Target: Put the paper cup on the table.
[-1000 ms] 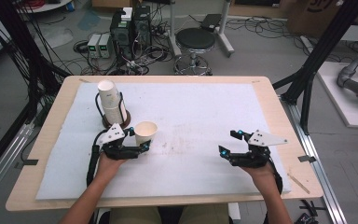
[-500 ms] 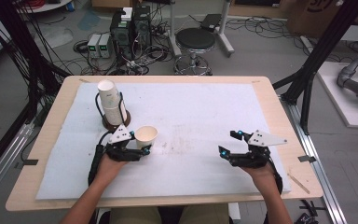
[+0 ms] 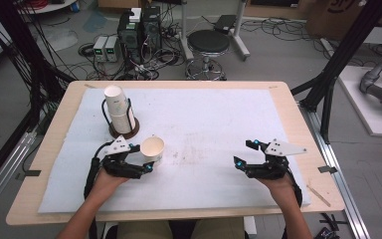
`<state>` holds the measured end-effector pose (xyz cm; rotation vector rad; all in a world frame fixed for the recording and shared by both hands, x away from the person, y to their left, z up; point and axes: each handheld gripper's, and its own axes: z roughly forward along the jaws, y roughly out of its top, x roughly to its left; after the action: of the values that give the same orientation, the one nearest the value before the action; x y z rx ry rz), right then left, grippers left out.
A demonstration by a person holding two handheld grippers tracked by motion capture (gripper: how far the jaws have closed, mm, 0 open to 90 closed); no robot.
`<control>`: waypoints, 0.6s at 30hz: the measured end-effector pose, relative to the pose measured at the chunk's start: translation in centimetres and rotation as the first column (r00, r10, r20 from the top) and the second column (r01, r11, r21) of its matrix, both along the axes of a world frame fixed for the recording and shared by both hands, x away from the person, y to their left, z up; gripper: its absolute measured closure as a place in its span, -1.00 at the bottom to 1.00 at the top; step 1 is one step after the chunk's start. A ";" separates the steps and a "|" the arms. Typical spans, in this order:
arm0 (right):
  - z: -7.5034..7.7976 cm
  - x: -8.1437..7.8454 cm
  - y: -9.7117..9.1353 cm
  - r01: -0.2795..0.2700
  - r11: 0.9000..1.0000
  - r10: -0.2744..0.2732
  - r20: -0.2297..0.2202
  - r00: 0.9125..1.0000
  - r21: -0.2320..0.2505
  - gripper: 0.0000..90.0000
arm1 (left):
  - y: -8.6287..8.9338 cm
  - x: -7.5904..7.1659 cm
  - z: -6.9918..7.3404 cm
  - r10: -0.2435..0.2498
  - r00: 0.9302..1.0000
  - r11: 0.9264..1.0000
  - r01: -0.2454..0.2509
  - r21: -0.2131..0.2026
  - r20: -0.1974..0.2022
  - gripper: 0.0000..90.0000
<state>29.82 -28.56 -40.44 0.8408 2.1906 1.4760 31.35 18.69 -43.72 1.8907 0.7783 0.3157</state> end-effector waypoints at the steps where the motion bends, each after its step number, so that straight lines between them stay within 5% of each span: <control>1: 0.0 0.0 0.0 0.000 1.000 0.000 -0.002 1.000 -0.003 -0.49 | 0.5 -0.2 0.2 0.002 1.000 1.000 -0.002 -0.015 0.010 -0.64; 6: -0.1 -0.1 -0.1 0.017 1.000 -0.017 -0.008 1.000 -0.016 -0.51 | 3.4 -1.3 0.9 0.046 0.996 0.993 -0.038 -0.109 0.071 -0.64; 11: -0.2 -0.1 -0.3 0.076 0.996 -0.077 -0.017 0.997 -0.052 -0.52 | 5.6 -1.7 1.5 0.114 0.986 0.971 -0.084 -0.226 0.122 -0.66; 18: -0.3 -0.2 -0.9 0.099 0.993 -0.100 -0.013 0.995 -0.057 -0.53 | 6.4 -1.9 1.5 0.150 0.972 0.970 -0.110 -0.218 0.179 -0.65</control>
<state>29.63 -29.41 -40.72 0.9312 2.1582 1.3591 29.47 25.06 -42.20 1.5902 0.7735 0.4758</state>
